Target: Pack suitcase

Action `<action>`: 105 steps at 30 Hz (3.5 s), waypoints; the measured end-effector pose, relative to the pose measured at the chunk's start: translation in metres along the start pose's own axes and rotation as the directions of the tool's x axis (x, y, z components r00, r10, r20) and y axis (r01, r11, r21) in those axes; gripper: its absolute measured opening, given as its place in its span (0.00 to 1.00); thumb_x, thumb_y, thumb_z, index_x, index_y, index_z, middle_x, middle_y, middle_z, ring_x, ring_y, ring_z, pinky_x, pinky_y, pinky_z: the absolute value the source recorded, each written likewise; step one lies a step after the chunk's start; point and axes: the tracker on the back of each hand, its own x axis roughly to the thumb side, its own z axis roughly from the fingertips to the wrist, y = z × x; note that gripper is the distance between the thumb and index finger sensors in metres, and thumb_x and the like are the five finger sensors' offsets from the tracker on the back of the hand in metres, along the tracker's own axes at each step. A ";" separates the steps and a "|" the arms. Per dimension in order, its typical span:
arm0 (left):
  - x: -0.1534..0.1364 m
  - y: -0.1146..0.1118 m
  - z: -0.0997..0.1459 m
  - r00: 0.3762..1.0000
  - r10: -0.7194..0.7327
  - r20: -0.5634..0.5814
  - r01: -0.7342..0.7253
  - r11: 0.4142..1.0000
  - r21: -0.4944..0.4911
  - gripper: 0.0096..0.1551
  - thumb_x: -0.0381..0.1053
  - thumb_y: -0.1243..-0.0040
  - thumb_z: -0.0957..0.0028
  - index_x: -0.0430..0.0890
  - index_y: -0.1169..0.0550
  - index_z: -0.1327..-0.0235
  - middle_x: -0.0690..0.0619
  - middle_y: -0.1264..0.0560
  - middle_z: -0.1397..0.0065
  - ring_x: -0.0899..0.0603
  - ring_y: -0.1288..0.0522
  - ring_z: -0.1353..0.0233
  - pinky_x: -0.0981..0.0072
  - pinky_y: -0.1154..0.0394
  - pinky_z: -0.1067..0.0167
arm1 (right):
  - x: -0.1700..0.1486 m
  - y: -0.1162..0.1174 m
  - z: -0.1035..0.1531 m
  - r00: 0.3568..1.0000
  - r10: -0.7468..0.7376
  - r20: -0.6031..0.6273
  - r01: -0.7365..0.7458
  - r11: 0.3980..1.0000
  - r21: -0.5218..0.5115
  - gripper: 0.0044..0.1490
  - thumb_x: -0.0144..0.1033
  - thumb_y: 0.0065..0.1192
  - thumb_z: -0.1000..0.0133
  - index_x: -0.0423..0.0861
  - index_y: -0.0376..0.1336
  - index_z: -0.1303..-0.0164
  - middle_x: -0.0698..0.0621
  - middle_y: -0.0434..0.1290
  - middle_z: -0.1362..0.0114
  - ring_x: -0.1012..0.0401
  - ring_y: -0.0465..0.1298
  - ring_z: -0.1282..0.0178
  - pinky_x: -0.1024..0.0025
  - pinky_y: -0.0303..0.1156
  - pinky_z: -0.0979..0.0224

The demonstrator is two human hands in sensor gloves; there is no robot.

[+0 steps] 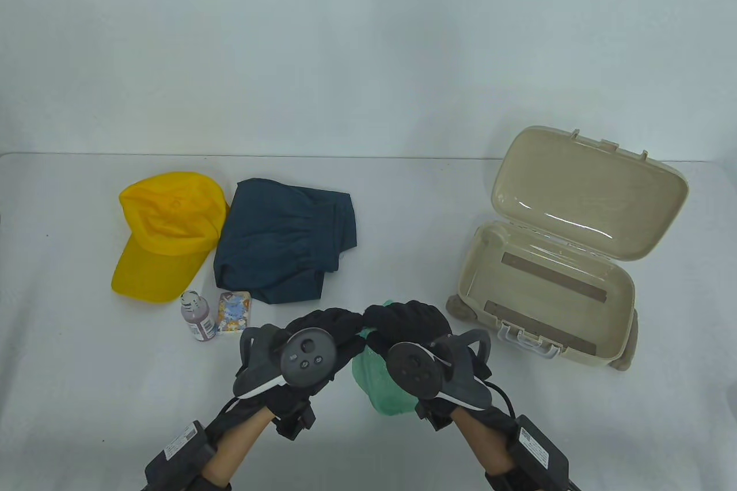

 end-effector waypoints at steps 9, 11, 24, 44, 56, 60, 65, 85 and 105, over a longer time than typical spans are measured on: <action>0.022 0.000 0.007 0.953 -0.302 0.017 0.299 0.949 0.104 0.22 0.57 0.49 0.41 0.55 0.23 0.37 0.55 0.21 0.34 0.49 0.17 0.41 0.55 0.21 0.39 | -0.032 -0.008 -0.009 0.965 -0.158 -0.208 0.158 0.987 -0.016 0.28 0.51 0.59 0.44 0.50 0.69 0.37 0.55 0.81 0.45 0.61 0.82 0.48 0.56 0.78 0.36; 0.024 0.000 0.007 0.954 -0.299 0.027 0.295 0.950 0.103 0.22 0.56 0.48 0.41 0.55 0.23 0.37 0.54 0.21 0.34 0.49 0.17 0.41 0.55 0.22 0.39 | -0.049 -0.009 -0.009 0.934 -0.226 -0.277 0.229 0.973 -0.023 0.28 0.50 0.59 0.43 0.49 0.69 0.37 0.54 0.81 0.45 0.61 0.82 0.48 0.56 0.78 0.36; 0.044 -0.010 0.011 0.948 -0.291 0.129 0.289 0.957 0.036 0.22 0.56 0.49 0.41 0.53 0.22 0.36 0.53 0.20 0.34 0.48 0.17 0.41 0.54 0.22 0.39 | -0.131 0.016 -0.004 0.708 -0.367 -0.603 0.403 0.911 -0.082 0.28 0.49 0.55 0.40 0.45 0.68 0.36 0.53 0.81 0.47 0.62 0.83 0.52 0.58 0.79 0.40; -0.008 -0.012 -0.005 0.968 0.222 -0.121 -0.241 0.954 -0.178 0.38 0.67 0.45 0.45 0.46 0.25 0.28 0.47 0.21 0.30 0.42 0.17 0.37 0.51 0.22 0.40 | -0.051 0.001 -0.005 0.899 -0.397 -0.184 0.402 0.916 -0.010 0.28 0.52 0.56 0.42 0.58 0.62 0.31 0.59 0.76 0.35 0.62 0.79 0.35 0.56 0.73 0.25; -0.019 -0.014 -0.009 0.937 0.285 -0.201 -0.314 0.940 -0.132 0.21 0.57 0.43 0.41 0.49 0.18 0.42 0.53 0.14 0.46 0.50 0.12 0.54 0.61 0.17 0.51 | -0.042 0.003 -0.002 0.907 -0.384 -0.172 0.389 0.921 -0.003 0.45 0.58 0.54 0.42 0.51 0.48 0.17 0.50 0.60 0.16 0.48 0.65 0.17 0.44 0.62 0.19; -0.029 -0.012 -0.008 0.914 0.303 -0.269 -0.335 0.939 -0.077 0.21 0.57 0.43 0.41 0.48 0.18 0.43 0.53 0.14 0.48 0.51 0.12 0.56 0.63 0.17 0.53 | -0.030 -0.004 0.004 0.961 -0.231 -0.154 0.220 0.972 -0.084 0.40 0.61 0.51 0.42 0.51 0.55 0.23 0.51 0.68 0.24 0.51 0.72 0.25 0.48 0.67 0.23; -0.033 -0.013 -0.008 0.889 0.368 -0.272 -0.400 0.913 -0.073 0.21 0.57 0.43 0.41 0.49 0.19 0.42 0.54 0.14 0.47 0.52 0.12 0.56 0.64 0.17 0.53 | -0.012 0.018 0.000 0.961 -0.248 -0.122 0.265 0.952 0.153 0.45 0.67 0.48 0.44 0.46 0.63 0.27 0.48 0.77 0.33 0.51 0.79 0.36 0.50 0.73 0.31; -0.067 -0.019 -0.011 0.918 0.281 -0.281 -0.349 0.907 -0.236 0.22 0.55 0.42 0.40 0.48 0.20 0.39 0.51 0.16 0.44 0.49 0.14 0.52 0.60 0.19 0.49 | -0.061 0.035 -0.008 0.855 -0.347 -0.385 0.423 0.896 0.132 0.27 0.51 0.58 0.40 0.44 0.71 0.42 0.54 0.84 0.51 0.61 0.85 0.54 0.60 0.81 0.45; -0.066 -0.016 -0.013 0.938 0.213 -0.274 -0.280 0.930 -0.236 0.30 0.62 0.45 0.42 0.49 0.24 0.32 0.51 0.19 0.36 0.46 0.15 0.44 0.55 0.20 0.43 | -0.055 0.041 -0.010 0.841 -0.387 -0.378 0.493 0.837 0.238 0.27 0.52 0.60 0.41 0.44 0.72 0.44 0.56 0.84 0.55 0.64 0.85 0.58 0.63 0.82 0.49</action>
